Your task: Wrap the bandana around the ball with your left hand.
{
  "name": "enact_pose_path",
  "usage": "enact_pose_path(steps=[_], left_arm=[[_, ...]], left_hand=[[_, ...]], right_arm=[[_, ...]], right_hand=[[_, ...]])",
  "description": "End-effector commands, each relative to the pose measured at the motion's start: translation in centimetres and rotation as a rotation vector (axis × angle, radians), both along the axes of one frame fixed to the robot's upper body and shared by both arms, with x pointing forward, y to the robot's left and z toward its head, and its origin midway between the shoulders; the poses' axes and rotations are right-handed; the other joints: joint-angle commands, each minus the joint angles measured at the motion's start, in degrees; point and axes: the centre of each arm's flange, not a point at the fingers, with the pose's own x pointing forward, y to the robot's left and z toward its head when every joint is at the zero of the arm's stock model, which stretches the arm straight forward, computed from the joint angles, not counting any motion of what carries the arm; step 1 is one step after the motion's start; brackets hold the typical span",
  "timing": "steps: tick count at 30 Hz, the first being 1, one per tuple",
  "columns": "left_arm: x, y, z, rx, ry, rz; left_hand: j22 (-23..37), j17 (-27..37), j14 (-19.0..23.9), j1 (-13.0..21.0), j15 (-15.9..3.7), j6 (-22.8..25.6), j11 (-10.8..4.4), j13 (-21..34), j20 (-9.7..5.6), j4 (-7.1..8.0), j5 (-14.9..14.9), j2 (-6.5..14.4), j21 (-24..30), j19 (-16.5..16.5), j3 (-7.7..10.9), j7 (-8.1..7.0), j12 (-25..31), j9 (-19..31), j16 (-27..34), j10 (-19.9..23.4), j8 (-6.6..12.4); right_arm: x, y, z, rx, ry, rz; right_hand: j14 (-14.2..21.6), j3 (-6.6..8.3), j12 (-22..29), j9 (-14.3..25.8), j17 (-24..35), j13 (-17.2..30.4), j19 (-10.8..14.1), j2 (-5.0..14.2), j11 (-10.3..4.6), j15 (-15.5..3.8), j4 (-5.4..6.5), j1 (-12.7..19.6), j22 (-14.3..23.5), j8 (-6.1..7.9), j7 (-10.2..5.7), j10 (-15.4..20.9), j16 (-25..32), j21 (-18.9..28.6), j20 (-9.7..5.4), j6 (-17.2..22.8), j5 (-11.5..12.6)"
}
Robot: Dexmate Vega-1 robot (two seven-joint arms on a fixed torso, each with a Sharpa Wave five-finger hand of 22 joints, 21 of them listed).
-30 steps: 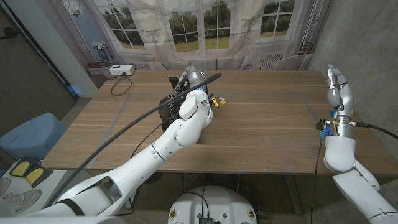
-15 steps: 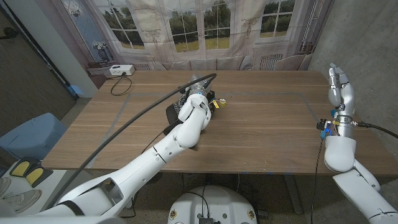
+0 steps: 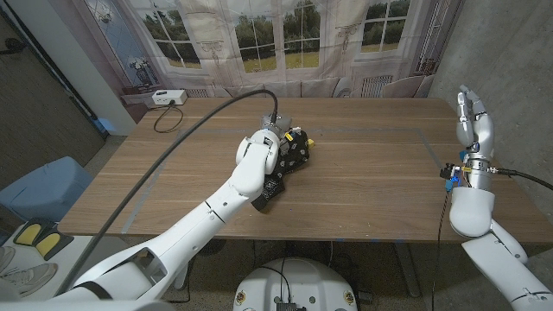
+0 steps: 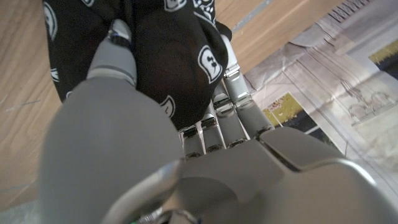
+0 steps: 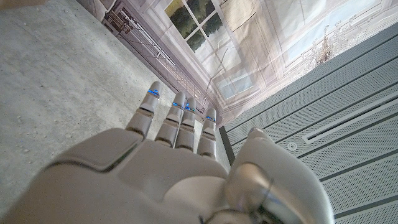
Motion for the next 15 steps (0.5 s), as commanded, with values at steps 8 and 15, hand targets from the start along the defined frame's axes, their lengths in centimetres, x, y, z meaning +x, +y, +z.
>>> enact_pose_path(steps=[8,15], left_arm=[[2.7,5.5,-0.8,-0.593,0.442,-0.414],[3.1,6.6,-1.3,-0.665,0.526,-0.407]], left_hand=[[0.02,-2.71,9.79,9.52,-12.99,28.51,-10.42,4.54,-5.20,2.65,0.85,10.07,1.27,-0.57,3.69,1.70,-1.10,7.13,-1.36,12.70,-0.23],[-0.04,-5.50,10.77,9.40,-12.61,24.08,-7.31,2.38,-4.34,3.25,1.11,13.01,2.10,0.23,5.51,1.17,-4.00,9.23,-1.44,13.54,-0.38]], right_arm=[[0.7,0.7,0.8,-0.018,-0.014,-0.024],[1.0,1.0,1.1,-0.028,-0.019,-0.024]], right_hand=[[0.41,0.25,0.17,0.04,-0.03,0.16,0.67,0.15,0.22,0.03,0.02,-0.46,0.25,0.13,-0.22,0.47,0.28,-0.06,-0.30,0.43,0.33],[0.73,0.32,0.14,0.03,-0.07,0.16,0.90,0.20,0.20,-0.08,0.01,-0.49,0.25,0.16,-0.22,0.50,0.38,-0.05,-0.39,0.53,0.36]])
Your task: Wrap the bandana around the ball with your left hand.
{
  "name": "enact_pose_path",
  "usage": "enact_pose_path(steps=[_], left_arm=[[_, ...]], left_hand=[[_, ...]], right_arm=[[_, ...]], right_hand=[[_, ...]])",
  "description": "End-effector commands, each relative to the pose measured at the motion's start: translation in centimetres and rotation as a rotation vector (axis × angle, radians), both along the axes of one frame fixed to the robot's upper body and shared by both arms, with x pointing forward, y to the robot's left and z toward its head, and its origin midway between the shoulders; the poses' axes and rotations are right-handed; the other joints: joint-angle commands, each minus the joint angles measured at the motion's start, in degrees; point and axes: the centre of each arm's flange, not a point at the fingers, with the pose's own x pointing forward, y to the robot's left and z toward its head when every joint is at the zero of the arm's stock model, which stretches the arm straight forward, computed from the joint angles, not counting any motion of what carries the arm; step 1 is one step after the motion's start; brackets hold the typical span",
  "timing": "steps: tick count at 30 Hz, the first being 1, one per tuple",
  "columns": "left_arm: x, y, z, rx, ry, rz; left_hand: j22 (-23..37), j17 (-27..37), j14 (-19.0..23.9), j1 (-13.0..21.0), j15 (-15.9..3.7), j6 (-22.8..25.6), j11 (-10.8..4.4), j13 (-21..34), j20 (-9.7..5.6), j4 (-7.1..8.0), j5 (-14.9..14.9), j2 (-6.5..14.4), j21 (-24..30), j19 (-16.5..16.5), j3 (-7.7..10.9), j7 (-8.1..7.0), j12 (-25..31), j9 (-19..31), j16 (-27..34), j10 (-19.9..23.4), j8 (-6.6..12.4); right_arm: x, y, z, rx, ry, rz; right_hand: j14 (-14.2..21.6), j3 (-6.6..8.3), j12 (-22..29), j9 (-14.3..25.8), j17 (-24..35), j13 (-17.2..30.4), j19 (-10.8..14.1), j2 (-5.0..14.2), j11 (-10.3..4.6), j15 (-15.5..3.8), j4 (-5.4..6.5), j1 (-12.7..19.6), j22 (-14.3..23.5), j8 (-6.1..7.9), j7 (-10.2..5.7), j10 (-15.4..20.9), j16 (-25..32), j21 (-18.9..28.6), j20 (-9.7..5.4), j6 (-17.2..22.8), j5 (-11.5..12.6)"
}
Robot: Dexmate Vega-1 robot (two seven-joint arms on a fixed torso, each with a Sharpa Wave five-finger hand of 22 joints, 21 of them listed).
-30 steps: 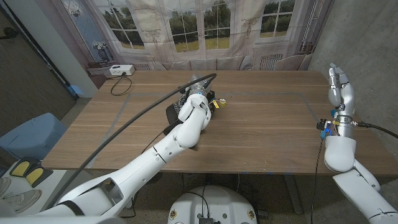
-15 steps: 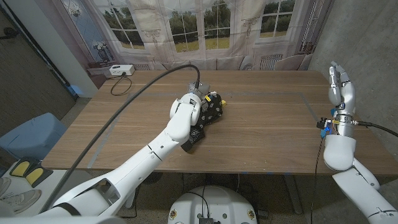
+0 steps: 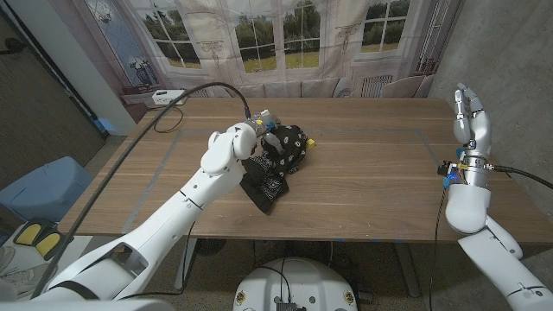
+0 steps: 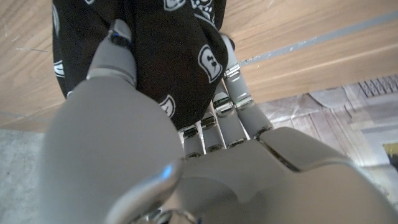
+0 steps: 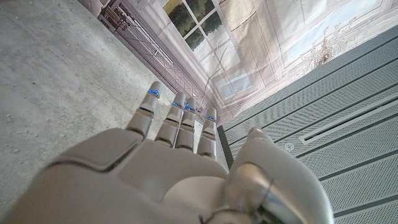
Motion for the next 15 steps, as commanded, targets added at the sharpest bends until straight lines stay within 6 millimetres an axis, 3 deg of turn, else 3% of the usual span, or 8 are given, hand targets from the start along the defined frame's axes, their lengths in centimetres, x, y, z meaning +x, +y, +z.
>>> enact_pose_path(steps=[1,5,7,9,10,12,13,15], left_arm=[[1.1,2.2,-1.5,-0.338,0.348,-0.241],[1.6,2.9,-1.9,-0.371,0.407,-0.261],[1.9,3.3,-2.1,-0.398,0.439,-0.271],[2.1,3.8,-2.2,-0.422,0.473,-0.284],[2.2,4.0,-2.3,-0.434,0.494,-0.288],[2.2,4.4,-2.3,-0.437,0.511,-0.282],[2.0,4.6,-2.2,-0.433,0.520,-0.274],[1.9,4.8,-2.0,-0.415,0.551,-0.263]], left_hand=[[-0.09,-1.73,9.84,9.10,-12.17,22.88,-8.20,1.97,-4.16,3.56,0.62,13.58,0.72,0.52,5.83,0.67,-1.83,9.21,-0.17,10.61,-0.43],[-0.25,-2.51,9.89,7.30,-11.86,16.79,-7.64,0.33,-3.98,4.10,0.48,15.01,0.61,0.72,7.58,0.68,-4.09,8.19,0.42,11.57,-3.07],[-0.35,-2.76,9.20,5.35,-11.55,15.16,-7.44,0.18,-3.72,5.04,0.24,15.39,0.38,0.72,7.82,1.57,-4.83,7.70,0.32,11.27,-4.00],[-0.50,-2.94,7.40,1.23,-11.06,12.58,-6.94,-0.35,-3.17,6.71,-0.55,15.03,-0.38,0.70,7.66,2.37,-6.32,6.72,0.17,10.05,-5.89],[-0.62,-3.28,5.70,-2.11,-10.62,11.33,-6.26,-0.74,-2.45,8.14,-1.28,14.52,-1.09,0.82,7.28,2.49,-7.36,5.83,-0.14,8.87,-7.33],[-0.70,-3.61,3.20,-6.23,-9.97,6.20,-4.97,-1.15,-0.98,9.61,-2.49,13.64,-2.56,0.83,7.12,2.68,-9.09,4.07,-0.29,5.93,-11.32],[-0.69,-3.98,1.81,-8.51,-8.82,5.52,-4.24,-1.39,-0.32,10.45,-3.25,12.75,-3.31,0.49,6.45,2.60,-9.76,3.43,-0.55,4.77,-12.36],[-0.51,-5.05,-5.04,-12.87,-6.36,-1.28,-2.61,-1.75,2.86,11.60,-5.11,11.05,-6.45,-3.81,5.44,2.04,-11.96,1.59,-1.72,0.55,-17.01]], right_arm=[[0.5,0.5,0.6,-0.018,-0.011,-0.012],[0.5,0.7,0.7,-0.023,-0.015,-0.018],[0.5,0.7,0.8,-0.026,-0.015,-0.018],[0.5,0.8,0.9,-0.028,-0.017,-0.021],[0.5,0.8,1.0,-0.029,-0.017,-0.020],[0.5,0.9,1.0,-0.031,-0.017,-0.021],[0.5,0.9,1.1,-0.031,-0.017,-0.020],[0.6,0.9,1.1,-0.032,-0.020,-0.021]], right_hand=[[0.76,0.32,0.16,0.03,-0.02,0.17,0.63,-0.04,0.23,-0.06,-0.01,-0.25,0.25,0.16,-0.22,0.56,0.38,-0.04,-0.11,0.54,0.37],[0.85,0.35,0.14,0.03,-0.04,0.17,0.69,-0.02,0.05,-0.14,-0.01,-0.29,0.25,0.16,-0.24,0.57,0.40,-0.06,-0.11,0.58,0.38],[0.92,0.36,0.14,0.03,-0.06,0.17,0.73,-0.03,0.14,-0.12,-0.01,-0.30,0.25,0.16,-0.23,0.60,0.42,-0.07,-0.08,0.57,0.39],[0.92,0.37,0.09,0.03,-0.08,0.16,0.76,-0.05,-0.05,-0.11,-0.04,-0.31,0.25,0.15,-0.19,0.54,0.40,-0.09,-0.06,0.57,0.40],[0.92,0.38,0.10,0.03,-0.09,0.16,0.79,-0.05,0.13,-0.12,-0.04,-0.31,0.25,0.15,-0.22,0.60,0.39,-0.10,-0.08,0.58,0.41],[0.92,0.39,0.11,0.03,-0.11,0.17,0.83,-0.06,0.00,-0.15,-0.06,-0.32,0.26,0.15,-0.24,0.64,0.38,-0.11,-0.09,0.58,0.42],[0.94,0.40,0.11,0.03,-0.12,0.17,0.84,-0.06,0.02,-0.15,-0.06,-0.32,0.26,0.15,-0.25,0.64,0.38,-0.11,-0.08,0.59,0.42],[0.98,0.41,0.09,0.03,-0.13,0.17,0.89,-0.06,-0.07,-0.19,-0.07,-0.33,0.26,0.15,-0.24,0.64,0.39,-0.12,-0.03,0.60,0.43]])
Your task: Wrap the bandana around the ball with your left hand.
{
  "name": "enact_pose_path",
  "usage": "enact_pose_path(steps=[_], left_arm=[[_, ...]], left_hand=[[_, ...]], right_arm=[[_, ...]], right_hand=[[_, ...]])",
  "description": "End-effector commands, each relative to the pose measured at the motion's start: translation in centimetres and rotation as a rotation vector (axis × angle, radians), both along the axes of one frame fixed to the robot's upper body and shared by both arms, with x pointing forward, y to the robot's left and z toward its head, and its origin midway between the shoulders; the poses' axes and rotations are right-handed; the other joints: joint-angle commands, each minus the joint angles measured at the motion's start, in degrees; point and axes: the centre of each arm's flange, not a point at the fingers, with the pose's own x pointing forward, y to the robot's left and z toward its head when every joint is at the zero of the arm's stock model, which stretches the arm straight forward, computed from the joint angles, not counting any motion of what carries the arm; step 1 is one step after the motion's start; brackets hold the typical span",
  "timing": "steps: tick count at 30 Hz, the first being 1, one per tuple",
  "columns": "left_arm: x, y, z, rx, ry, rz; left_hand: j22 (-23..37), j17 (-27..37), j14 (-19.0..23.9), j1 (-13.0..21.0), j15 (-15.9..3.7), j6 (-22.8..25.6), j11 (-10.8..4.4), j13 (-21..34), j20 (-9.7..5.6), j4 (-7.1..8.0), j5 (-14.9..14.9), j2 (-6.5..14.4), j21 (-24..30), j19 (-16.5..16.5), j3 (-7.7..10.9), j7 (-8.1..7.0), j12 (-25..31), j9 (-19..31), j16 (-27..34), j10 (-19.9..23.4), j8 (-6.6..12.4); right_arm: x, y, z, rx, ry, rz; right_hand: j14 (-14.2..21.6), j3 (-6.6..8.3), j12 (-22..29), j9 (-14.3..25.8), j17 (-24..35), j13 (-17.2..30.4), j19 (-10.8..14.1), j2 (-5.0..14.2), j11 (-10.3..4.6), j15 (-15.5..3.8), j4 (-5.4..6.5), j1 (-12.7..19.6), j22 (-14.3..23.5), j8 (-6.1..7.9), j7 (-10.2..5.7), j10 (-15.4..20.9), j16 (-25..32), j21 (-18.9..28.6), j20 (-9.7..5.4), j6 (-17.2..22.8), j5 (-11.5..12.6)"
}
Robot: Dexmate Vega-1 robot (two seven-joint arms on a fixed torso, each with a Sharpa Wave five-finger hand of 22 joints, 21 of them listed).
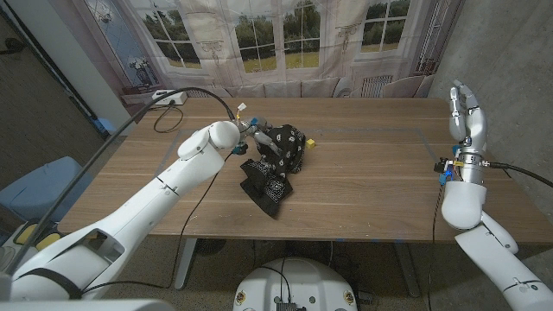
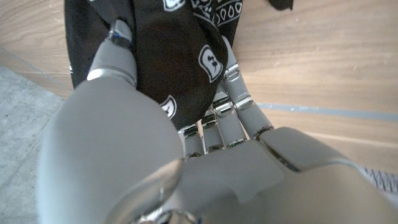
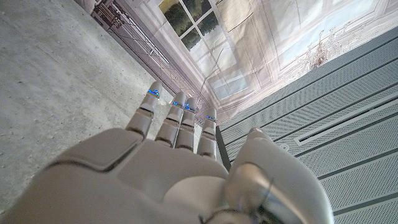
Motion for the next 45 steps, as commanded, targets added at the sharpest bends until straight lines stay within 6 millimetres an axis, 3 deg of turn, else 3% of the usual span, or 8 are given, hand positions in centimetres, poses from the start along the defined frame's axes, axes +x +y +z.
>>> enact_pose_path(steps=[1,3,7,10,14,21,33,45], left_arm=[[-0.4,0.0,-1.6,-0.186,0.334,-0.181],[-0.6,0.2,-1.2,-0.137,0.384,-0.179],[-1.0,0.3,-0.3,-0.044,0.464,-0.160],[-1.1,0.4,0.0,-0.002,0.517,-0.158],[-1.4,0.6,0.4,0.030,0.548,-0.162],[-2.0,0.8,1.2,0.079,0.579,-0.163],[-5.3,2.1,2.4,0.000,0.359,-0.108],[-8.2,2.8,1.6,-0.190,-0.008,-0.077]], left_hand=[[0.43,-2.12,-8.05,-14.97,-1.58,-6.98,-1.77,-1.04,5.40,10.76,-3.68,10.66,-6.25,-8.10,6.34,0.89,-5.54,-2.92,-1.49,-5.20,-8.06],[0.70,-3.77,-20.55,-17.14,3.01,-15.99,0.09,-1.71,10.08,10.13,-4.69,10.17,-10.67,-15.49,5.92,-0.05,-9.27,-4.97,-1.59,-12.89,-10.50],[0.85,-6.08,-35.34,-21.81,8.53,-27.76,2.37,-2.92,15.02,10.27,-5.40,9.16,-17.24,-26.16,3.83,1.21,-10.56,-7.95,-1.72,-25.51,-10.46],[0.95,-7.69,-44.01,-25.50,12.38,-36.88,5.60,-3.80,17.26,11.01,-5.10,9.35,-22.30,-33.61,2.36,2.11,-10.42,-9.62,-1.44,-34.03,-10.28],[1.02,-9.75,-54.55,-29.64,15.77,-43.33,7.22,-4.73,17.35,11.78,-4.77,9.35,-29.41,-44.09,0.51,1.98,-9.86,-10.37,-1.41,-40.49,-9.85],[1.52,-11.57,-66.54,-34.09,16.47,-50.37,10.32,-6.09,17.30,12.38,-4.40,10.02,-37.56,-56.02,-1.84,2.98,-9.79,-10.43,-1.30,-49.39,-9.77],[2.19,-12.04,-81.69,-38.13,16.60,-65.30,10.23,-7.34,17.30,12.53,-3.39,11.46,-45.69,-67.78,-5.08,1.27,-9.93,-10.37,-1.24,-64.59,-9.70],[2.44,-12.05,-84.03,-38.75,16.32,-67.15,8.58,-7.91,17.21,12.53,-3.38,12.30,-47.10,-70.20,-5.50,-1.37,-9.09,-10.47,-0.90,-66.20,-9.47]], right_arm=[[0.2,0.4,0.5,-0.013,-0.007,-0.006],[0.3,0.4,0.5,-0.013,-0.007,-0.002],[0.4,0.5,0.5,-0.016,-0.010,0.000],[0.5,0.5,0.5,-0.017,-0.011,0.004],[0.5,0.5,0.5,-0.015,-0.014,0.006],[0.5,0.6,0.6,-0.018,-0.019,0.006],[0.6,0.8,0.7,-0.017,-0.016,0.014],[1.0,1.1,0.6,-0.003,-0.008,0.068]], right_hand=[[0.26,0.42,0.09,0.02,0.07,0.18,0.63,-0.06,0.10,-0.12,-0.08,-0.34,0.26,0.15,-0.27,0.64,0.39,-0.11,0.28,0.62,0.22],[0.30,0.43,0.08,0.02,0.05,0.18,0.64,-0.08,-0.02,-0.17,-0.09,-0.35,0.26,0.14,-0.28,0.66,0.39,-0.13,0.25,0.61,0.23],[0.40,0.45,0.07,0.02,0.02,0.17,0.70,-0.07,0.20,-0.26,-0.09,-0.39,0.26,0.15,-0.28,0.71,0.41,-0.16,0.30,0.65,0.25],[0.50,0.46,0.05,0.02,0.00,0.17,0.76,-0.11,0.17,-0.19,-0.11,-0.41,0.26,0.14,-0.23,0.72,0.44,-0.18,0.36,0.65,0.26],[0.53,0.47,0.02,0.02,-0.03,0.16,0.77,-0.13,0.13,-0.20,-0.12,-0.44,0.26,0.14,-0.26,0.72,0.43,-0.22,0.36,0.66,0.27],[0.76,0.46,0.01,0.02,-0.06,0.17,0.85,-0.19,0.17,-0.24,-0.12,-0.55,0.26,0.16,-0.30,0.80,0.49,-0.28,0.37,0.77,0.29],[0.90,0.46,-0.04,0.01,-0.12,0.17,0.94,-0.27,0.03,-0.33,-0.11,-0.75,0.27,0.13,-0.33,0.87,0.50,-0.41,0.38,0.79,0.33],[0.81,0.49,-0.09,0.01,-0.21,0.21,1.04,-0.36,0.18,-0.26,-0.17,-0.87,0.27,0.11,-0.30,0.90,0.41,-0.54,0.32,0.82,0.37]])
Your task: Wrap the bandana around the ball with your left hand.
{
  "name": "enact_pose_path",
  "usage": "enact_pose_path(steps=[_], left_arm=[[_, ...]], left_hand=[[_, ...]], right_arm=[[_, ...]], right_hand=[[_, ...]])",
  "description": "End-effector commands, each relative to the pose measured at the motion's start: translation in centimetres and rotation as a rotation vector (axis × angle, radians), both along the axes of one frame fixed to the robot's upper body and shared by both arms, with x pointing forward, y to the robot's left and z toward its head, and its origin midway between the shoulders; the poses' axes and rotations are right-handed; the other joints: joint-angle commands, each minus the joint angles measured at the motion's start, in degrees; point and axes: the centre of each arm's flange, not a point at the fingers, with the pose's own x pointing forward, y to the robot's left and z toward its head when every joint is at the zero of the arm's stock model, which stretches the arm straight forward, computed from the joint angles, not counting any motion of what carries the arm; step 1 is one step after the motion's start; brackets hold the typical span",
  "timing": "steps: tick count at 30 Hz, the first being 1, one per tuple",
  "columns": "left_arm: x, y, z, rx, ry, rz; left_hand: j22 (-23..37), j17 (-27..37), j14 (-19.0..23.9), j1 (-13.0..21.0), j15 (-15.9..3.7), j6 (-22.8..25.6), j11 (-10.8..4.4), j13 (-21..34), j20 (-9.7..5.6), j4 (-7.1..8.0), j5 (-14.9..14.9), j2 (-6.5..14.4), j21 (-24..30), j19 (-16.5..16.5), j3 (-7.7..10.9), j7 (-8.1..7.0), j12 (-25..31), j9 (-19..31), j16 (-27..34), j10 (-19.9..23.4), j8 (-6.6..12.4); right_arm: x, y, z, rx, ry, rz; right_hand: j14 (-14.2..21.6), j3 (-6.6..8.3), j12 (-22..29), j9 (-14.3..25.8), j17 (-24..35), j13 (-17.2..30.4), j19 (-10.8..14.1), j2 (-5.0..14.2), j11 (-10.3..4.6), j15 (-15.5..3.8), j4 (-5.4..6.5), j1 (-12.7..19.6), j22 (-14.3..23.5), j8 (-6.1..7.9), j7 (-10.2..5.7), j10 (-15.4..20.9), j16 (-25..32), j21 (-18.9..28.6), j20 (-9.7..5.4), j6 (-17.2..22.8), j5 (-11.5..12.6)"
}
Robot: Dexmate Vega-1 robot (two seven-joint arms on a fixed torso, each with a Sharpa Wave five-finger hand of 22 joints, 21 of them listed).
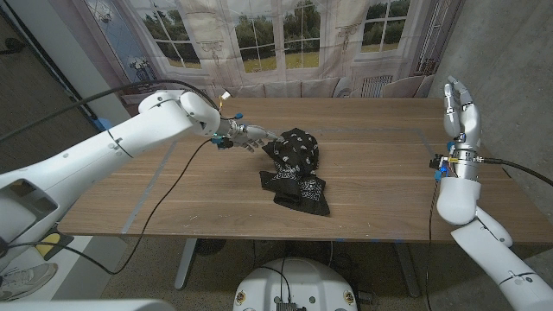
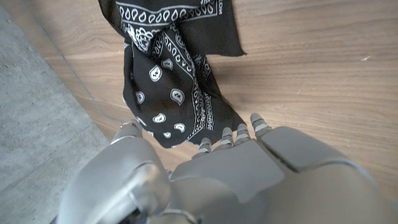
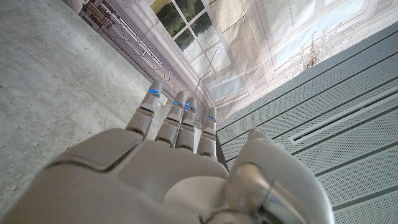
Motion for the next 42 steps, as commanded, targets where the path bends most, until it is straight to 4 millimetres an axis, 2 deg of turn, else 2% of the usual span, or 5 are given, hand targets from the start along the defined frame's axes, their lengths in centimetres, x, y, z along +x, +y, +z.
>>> enact_pose_path(steps=[1,8,24,37,42], left_arm=[[-2.8,1.1,0.1,-0.215,-0.416,0.101],[-3.4,1.6,-0.6,-0.309,-0.546,0.100],[-3.5,2.8,-0.9,-0.512,-0.644,-0.035],[-2.8,4.2,-0.9,-0.673,-0.644,-0.185],[-2.2,4.5,-1.2,-0.720,-0.607,-0.247]], left_hand=[[0.16,0.09,-16.64,-0.38,-0.08,-24.00,-1.12,-0.18,0.08,-0.01,0.36,0.46,-0.43,-14.92,0.05,-1.45,1.03,0.00,0.54,-16.84,0.62],[0.16,-0.38,-16.69,-0.09,-1.11,-20.20,-3.01,-1.16,-0.35,-0.46,0.13,1.38,-0.10,-13.46,0.37,-4.40,1.37,-0.26,0.64,-16.28,1.78],[0.10,-0.95,-16.97,-2.52,-3.58,-18.22,-5.73,-2.75,-1.63,0.38,-0.11,1.12,-0.34,-13.27,-0.83,-7.24,1.25,-0.55,0.52,-16.13,1.48],[-0.12,-1.39,-12.71,-7.07,-5.14,-12.10,-7.80,-5.19,-2.08,2.35,0.56,-0.13,0.31,-10.35,-3.49,-9.09,1.96,-0.87,1.44,-12.58,2.05],[-0.16,-1.44,-12.39,-8.06,-5.34,-11.16,-7.92,-5.68,-2.54,2.84,0.82,-0.34,0.30,-10.06,-4.08,-9.34,2.03,-0.90,1.33,-11.93,1.99]], right_arm=[[0.6,0.5,-0.1,0.017,0.014,0.072],[1.2,0.7,-0.3,0.044,0.041,0.179],[3.4,1.5,0.0,0.038,0.173,0.501],[5.7,2.5,-0.3,0.109,0.260,0.788],[6.2,2.5,-0.5,0.155,0.271,0.743]], right_hand=[[0.56,0.26,-0.09,0.01,0.05,0.22,0.78,-0.14,0.18,0.10,0.07,-0.18,0.27,0.12,0.00,0.30,0.21,-0.30,-0.01,0.54,0.37],[0.04,0.27,-0.14,0.01,-0.01,0.24,0.93,-0.28,0.71,0.35,-0.05,-0.24,0.28,0.19,0.24,0.32,-0.04,-0.40,-1.77,0.79,0.39],[-7.93,-0.96,-2.39,-0.31,-2.25,-0.72,-1.55,-2.35,-0.39,1.26,-0.32,-2.05,0.11,-1.07,-1.76,-5.33,-3.67,-2.56,-6.61,-2.18,0.54],[-14.63,-3.25,-3.06,-0.54,-5.24,-1.90,-6.09,-4.43,-2.39,2.83,0.51,-5.40,-0.05,-1.32,-3.57,-11.30,-4.26,-5.60,-0.11,-6.13,1.19],[-18.94,-4.11,-2.41,-0.60,-6.79,-2.33,-12.34,-4.85,-2.51,1.08,0.86,-6.69,-0.17,-0.72,-3.30,-11.48,-4.40,-8.10,-1.64,-5.14,1.68]])
